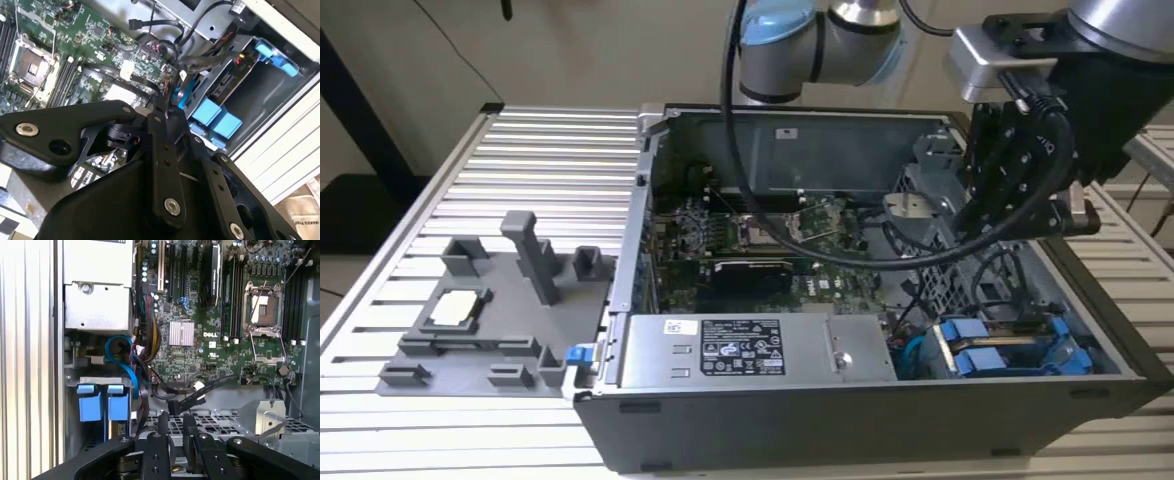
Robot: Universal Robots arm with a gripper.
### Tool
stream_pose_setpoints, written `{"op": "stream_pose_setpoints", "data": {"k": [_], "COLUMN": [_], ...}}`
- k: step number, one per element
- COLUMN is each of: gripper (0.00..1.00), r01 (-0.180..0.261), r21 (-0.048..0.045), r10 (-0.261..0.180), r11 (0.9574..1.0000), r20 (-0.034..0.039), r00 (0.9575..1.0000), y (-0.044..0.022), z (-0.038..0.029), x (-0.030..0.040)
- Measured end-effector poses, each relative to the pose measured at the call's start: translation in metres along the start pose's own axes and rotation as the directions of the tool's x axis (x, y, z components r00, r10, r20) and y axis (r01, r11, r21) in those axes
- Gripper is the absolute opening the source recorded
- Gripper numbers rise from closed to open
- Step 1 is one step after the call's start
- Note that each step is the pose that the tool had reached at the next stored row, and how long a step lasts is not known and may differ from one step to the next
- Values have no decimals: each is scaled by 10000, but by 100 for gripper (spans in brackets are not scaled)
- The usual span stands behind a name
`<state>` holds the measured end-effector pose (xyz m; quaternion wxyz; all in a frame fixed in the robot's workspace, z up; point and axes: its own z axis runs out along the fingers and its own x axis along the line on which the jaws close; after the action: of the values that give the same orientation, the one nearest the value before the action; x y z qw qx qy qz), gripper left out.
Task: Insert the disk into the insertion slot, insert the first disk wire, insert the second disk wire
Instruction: 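Insert the second disk wire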
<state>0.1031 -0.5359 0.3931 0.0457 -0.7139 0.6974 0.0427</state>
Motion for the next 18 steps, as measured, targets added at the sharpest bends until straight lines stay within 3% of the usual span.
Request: {"op": "stream_pose_setpoints", "data": {"k": [4, 5, 11, 14, 16, 18], "gripper": [27, 27, 27, 27, 27, 27], "r01": [4, 8, 107, 189, 229, 253], "r21": [33, 57, 269, 459, 606, 779], "r10": [-4, -8, -87, -140, -159, -162], "r11": [10000, 10000, 9996, 9988, 9979, 9966], "r20": [-11, -55, -756, -1037, -1139, -1152], "r00": [10000, 10000, 9971, 9945, 9934, 9932], "y": [137, 161, 209, 225, 241, 278], "z": [8, 12, 31, 46, 59, 79], "x": [-38, -58, -124, -169, -201, -231]}}
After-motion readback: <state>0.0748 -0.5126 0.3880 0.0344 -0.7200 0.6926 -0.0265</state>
